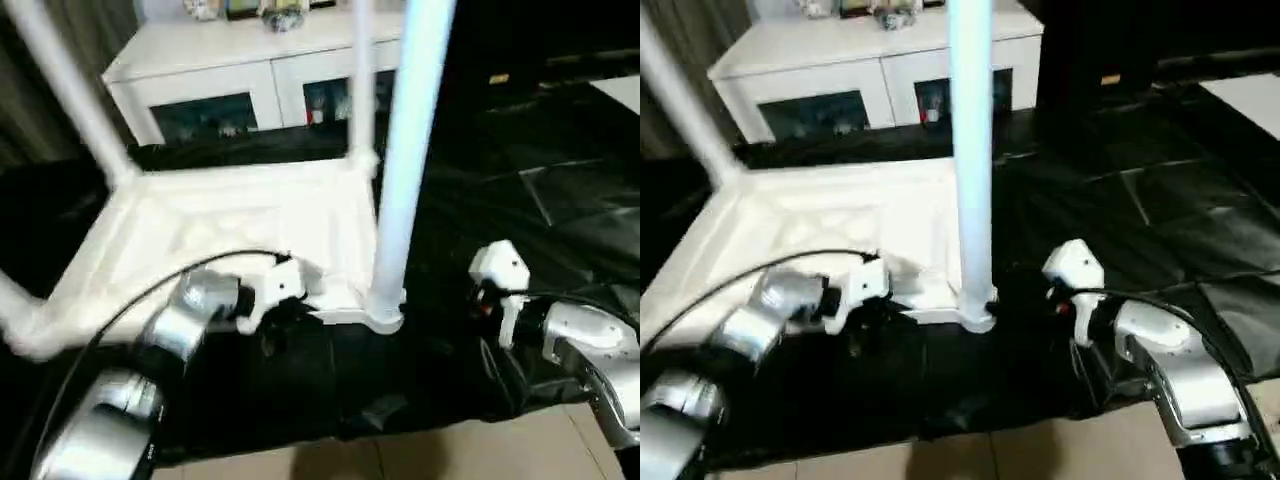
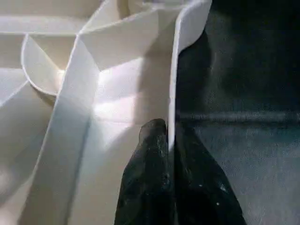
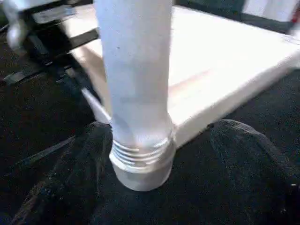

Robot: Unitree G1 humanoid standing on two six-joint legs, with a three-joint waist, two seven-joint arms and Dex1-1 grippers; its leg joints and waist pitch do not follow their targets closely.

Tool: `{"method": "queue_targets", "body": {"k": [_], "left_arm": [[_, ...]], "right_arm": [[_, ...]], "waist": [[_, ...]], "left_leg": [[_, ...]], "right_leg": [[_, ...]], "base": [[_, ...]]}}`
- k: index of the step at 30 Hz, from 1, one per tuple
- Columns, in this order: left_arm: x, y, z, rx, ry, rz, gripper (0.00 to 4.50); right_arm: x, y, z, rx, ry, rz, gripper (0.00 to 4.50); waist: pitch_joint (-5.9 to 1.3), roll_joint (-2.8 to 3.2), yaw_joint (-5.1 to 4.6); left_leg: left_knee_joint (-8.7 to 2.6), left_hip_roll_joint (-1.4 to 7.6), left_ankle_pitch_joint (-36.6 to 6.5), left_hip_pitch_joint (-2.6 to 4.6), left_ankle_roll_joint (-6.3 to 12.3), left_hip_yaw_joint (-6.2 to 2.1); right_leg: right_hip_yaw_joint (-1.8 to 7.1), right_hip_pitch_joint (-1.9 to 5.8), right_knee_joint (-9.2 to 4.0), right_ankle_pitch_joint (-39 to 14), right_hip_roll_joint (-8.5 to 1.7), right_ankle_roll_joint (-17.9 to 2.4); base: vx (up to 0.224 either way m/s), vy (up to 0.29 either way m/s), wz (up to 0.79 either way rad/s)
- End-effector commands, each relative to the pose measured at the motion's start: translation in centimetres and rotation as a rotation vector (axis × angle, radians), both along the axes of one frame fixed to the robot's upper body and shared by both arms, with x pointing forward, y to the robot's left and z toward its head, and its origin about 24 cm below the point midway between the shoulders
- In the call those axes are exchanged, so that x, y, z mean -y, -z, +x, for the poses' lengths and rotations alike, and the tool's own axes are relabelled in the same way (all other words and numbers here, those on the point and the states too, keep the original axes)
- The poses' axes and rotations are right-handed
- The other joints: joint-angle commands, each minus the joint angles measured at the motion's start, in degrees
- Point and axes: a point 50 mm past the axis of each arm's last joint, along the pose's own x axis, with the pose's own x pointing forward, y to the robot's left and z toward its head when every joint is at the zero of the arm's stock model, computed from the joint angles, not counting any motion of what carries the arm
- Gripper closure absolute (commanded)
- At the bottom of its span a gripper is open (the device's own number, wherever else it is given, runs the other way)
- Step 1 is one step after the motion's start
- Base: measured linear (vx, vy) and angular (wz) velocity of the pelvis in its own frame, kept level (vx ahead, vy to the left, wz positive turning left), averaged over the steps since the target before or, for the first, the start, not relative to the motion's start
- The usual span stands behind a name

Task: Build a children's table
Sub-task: Rotate leg to tighten

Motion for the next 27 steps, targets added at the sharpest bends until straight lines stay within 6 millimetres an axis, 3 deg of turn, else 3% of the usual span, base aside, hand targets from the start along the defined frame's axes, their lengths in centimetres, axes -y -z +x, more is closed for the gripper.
{"method": "queue_targets", "body": {"k": [1,3,5,9,11,14,16,19,22,27], "left_arm": [[-0.6,-0.2,0.1,-0.015,-0.161,-0.143,4.49],[-0.1,-0.4,-0.1,0.009,-0.15,-0.145,4.49],[0.1,-0.2,-0.3,0.019,-0.149,-0.13,4.49],[0.1,0.5,-0.5,0.021,-0.155,-0.089,4.49],[0.0,0.9,-0.8,0.016,-0.143,-0.051,4.49],[-0.4,1.5,-1.9,0.003,-0.115,0.053,4.49],[-0.4,1.6,-2.1,0.0,-0.111,0.071,4.49],[-0.1,1.5,-2.3,-0.01,-0.096,0.065,4.49],[0.3,1.4,-2.2,-0.012,-0.082,0.053,4.5],[1.0,1.1,-2.1,-0.001,-0.07,0.053,4.5]], "right_arm": [[-0.1,-0.4,0.4,0.017,0.015,0.028,0.67],[-0.3,-0.1,0.6,0.01,0.017,0.034,0.67],[-0.5,0.2,0.6,0.005,0.02,0.036,0.67],[-0.7,0.4,0.8,0.009,0.019,0.024,0.67],[-0.8,0.4,0.9,0.023,0.021,0.011,0.67],[-0.7,0.1,1.7,0.075,0.077,-0.013,0.67],[-0.5,0.0,2.1,0.091,0.102,-0.018,0.67],[-0.9,0.3,2.1,0.055,0.054,-0.001,0.67],[-1.3,0.7,2.1,0.033,0.007,0.01,0.34],[-2.3,1.4,2.0,0.006,-0.09,-0.005,0.31]], "waist": [[-2.66,-2.4,0.54],[-2.71,-3.19,0.48],[-2.6,-2.68,0.63],[-3.01,-2.93,1.09],[-2.96,-2.85,1.16],[-2.86,-2.86,1.03],[-2.83,-2.54,0.84],[-2.96,-2.63,0.94],[-3.03,-2.92,0.98],[-3.16,-3.1,1.2]], "left_leg": [[-4.1,3.8,-1.0,-0.08,10.97,-1.46],[-4.14,3.86,-1.8,0.07,10.45,-1.32],[-4.25,3.85,-2.2,0.18,9.94,-1.33],[-3.63,3.6,2.7,0.07,11.4,-1.25],[-3.55,3.57,3.2,-0.03,11.88,-1.22],[-3.68,3.69,2.8,-0.15,11.86,-1.32],[-3.85,3.73,2.2,0.14,10.72,-1.3],[-3.73,3.7,2.1,0.33,10.64,-1.21],[-3.69,3.66,2.4,0.22,10.8,-1.18],[-3.59,3.71,2.6,0.31,11.0,-1.12]], "right_leg": [[0.68,2.65,-3.49,-1.2,-3.23,-17.0],[0.75,2.49,-3.63,-2.3,-2.98,-16.8],[0.85,2.27,-3.68,-2.8,-2.98,-16.4],[0.95,2.32,-2.93,4.7,-3.0,-16.4],[0.92,2.34,-2.92,5.5,-3.02,-16.3],[0.86,2.38,-2.92,4.7,-3.1,-16.1],[0.73,2.14,-3.01,2.7,-2.87,-16.3],[0.81,2.15,-2.87,4.4,-2.76,-16.8],[0.81,2.34,-2.78,6.6,-2.77,-17.3],[0.83,2.35,-2.64,7.3,-2.78,-17.9]], "base": [[0.0,0.0,0.0],[0.0,0.0,0.0],[0.0,0.0,0.0],[0.0,0.0,0.0],[0.0,0.0,0.0],[0.0,0.0,0.0],[0.0,0.0,0.0],[0.0,0.0,0.0],[0.0,0.0,0.0],[0.0,0.0,0.0]]}}
